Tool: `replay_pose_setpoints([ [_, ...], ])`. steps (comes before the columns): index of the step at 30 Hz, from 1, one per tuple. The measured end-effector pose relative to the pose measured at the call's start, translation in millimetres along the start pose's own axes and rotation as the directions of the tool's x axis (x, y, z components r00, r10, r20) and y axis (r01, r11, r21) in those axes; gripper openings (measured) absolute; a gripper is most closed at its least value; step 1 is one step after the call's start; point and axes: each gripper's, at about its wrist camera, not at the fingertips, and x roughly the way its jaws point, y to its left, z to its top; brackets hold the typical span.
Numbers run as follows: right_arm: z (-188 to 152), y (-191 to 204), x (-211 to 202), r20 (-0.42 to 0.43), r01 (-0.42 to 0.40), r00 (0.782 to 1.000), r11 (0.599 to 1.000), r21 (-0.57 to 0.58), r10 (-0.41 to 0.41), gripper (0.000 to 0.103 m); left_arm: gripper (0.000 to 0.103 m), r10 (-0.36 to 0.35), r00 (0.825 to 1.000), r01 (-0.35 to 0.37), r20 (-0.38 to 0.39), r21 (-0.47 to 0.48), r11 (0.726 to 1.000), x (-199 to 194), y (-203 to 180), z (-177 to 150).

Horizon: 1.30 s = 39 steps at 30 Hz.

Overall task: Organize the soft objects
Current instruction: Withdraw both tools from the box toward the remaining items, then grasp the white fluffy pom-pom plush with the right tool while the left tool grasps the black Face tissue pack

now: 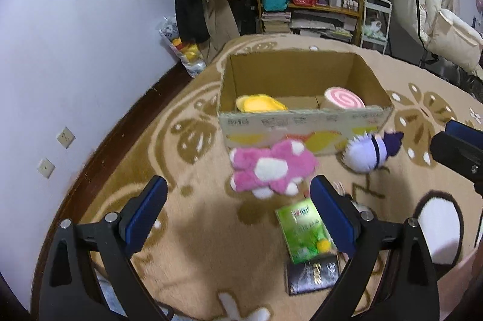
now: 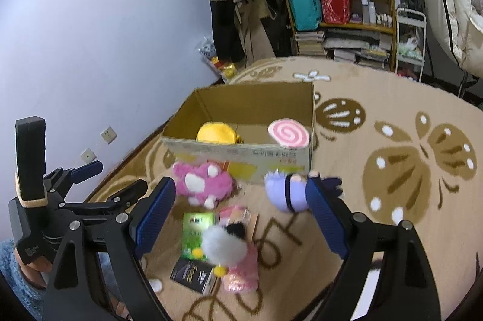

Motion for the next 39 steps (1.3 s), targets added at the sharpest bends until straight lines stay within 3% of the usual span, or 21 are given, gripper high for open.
replay_pose_setpoints([
  [14, -28, 1, 23, -0.147, -0.011, 0.989, 1.0, 0.028, 0.015, 0.092, 0.095, -0.033, 0.989, 0.037, -0.146, 0.022, 0.999, 25, -15, -37],
  [25, -39, -1, 61, -0.274, -0.014, 0.961, 0.999, 0.04, 0.024, 0.091, 0.095, -0.075, 0.967, 0.078, -0.241, 0.003, 0.997, 50, -19, -45],
  [39, -54, 0, 103, -0.396, -0.047, 0.917, 0.998, 0.039, 0.059, 0.081, 0.095, -0.127, 0.945, 0.136, -0.3, 0.009, 0.991, 61, -27, -49],
])
